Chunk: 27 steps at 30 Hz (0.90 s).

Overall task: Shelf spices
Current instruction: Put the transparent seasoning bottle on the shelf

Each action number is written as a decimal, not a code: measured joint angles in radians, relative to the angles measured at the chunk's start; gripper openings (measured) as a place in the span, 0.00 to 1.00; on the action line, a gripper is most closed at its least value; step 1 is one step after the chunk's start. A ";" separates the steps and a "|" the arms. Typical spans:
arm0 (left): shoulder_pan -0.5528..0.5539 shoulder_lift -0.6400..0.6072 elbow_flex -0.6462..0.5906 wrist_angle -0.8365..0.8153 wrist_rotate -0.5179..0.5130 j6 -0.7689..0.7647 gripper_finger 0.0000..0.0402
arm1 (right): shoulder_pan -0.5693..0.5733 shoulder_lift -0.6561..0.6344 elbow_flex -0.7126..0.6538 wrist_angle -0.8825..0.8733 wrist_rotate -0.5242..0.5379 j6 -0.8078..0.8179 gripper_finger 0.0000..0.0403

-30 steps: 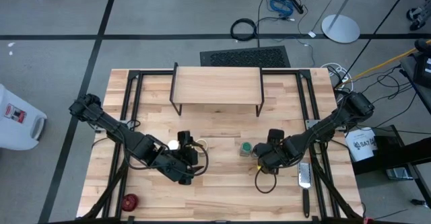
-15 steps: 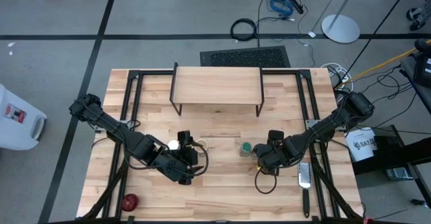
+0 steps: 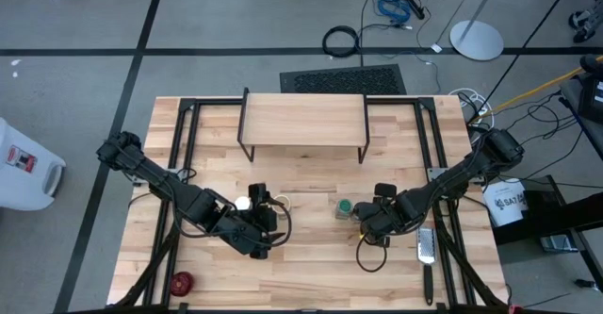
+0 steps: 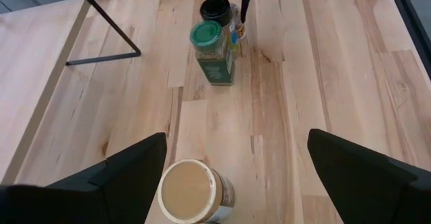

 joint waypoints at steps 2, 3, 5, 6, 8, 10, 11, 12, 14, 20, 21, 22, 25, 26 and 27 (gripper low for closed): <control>0.001 0.000 0.000 0.000 0.000 0.000 0.92 | 0.000 -0.005 0.000 -0.002 -0.014 0.000 0.42; 0.002 0.000 0.000 0.000 0.000 0.000 0.92 | 0.000 -0.008 0.000 -0.004 -0.021 0.000 0.42; 0.002 0.000 0.000 0.002 -0.008 -0.002 0.92 | 0.000 -0.015 0.004 -0.024 -0.029 0.011 0.42; 0.004 0.000 0.000 0.002 -0.017 -0.006 0.92 | 0.000 -0.019 0.010 -0.042 -0.029 0.021 0.42; 0.007 0.000 0.000 0.006 -0.031 -0.008 0.92 | 0.000 -0.026 0.029 -0.071 -0.029 0.042 0.42; 0.013 0.000 0.000 0.017 -0.040 -0.016 0.92 | 0.003 -0.028 0.051 -0.096 -0.028 0.057 0.42; 0.015 0.000 0.000 0.030 -0.042 -0.016 0.92 | 0.003 -0.029 0.062 -0.106 -0.028 0.059 0.42; 0.018 0.000 0.000 0.046 -0.044 -0.014 0.92 | 0.003 -0.028 0.075 -0.108 -0.028 0.060 0.42; 0.021 0.000 0.000 0.072 -0.044 -0.007 0.92 | 0.003 -0.029 0.103 -0.108 -0.027 0.060 0.42; 0.026 0.000 0.000 0.117 -0.043 0.001 0.92 | 0.003 -0.029 0.195 -0.146 -0.025 0.069 0.42; 0.026 0.000 0.000 0.117 -0.043 0.001 0.92 | 0.003 -0.029 0.209 -0.152 -0.025 0.070 0.41; 0.026 0.000 0.000 0.117 -0.043 0.001 0.92 | 0.003 -0.029 0.224 -0.153 -0.023 0.071 0.41; 0.027 0.000 0.000 0.118 -0.043 -0.004 0.92 | 0.003 -0.030 0.263 -0.154 -0.018 0.070 0.41; 0.028 0.000 0.000 0.123 -0.043 -0.004 0.92 | 0.003 -0.030 0.274 -0.154 -0.016 0.070 0.41; 0.029 0.000 0.000 0.137 -0.043 -0.004 0.92 | 0.003 -0.030 0.284 -0.153 -0.011 0.068 0.41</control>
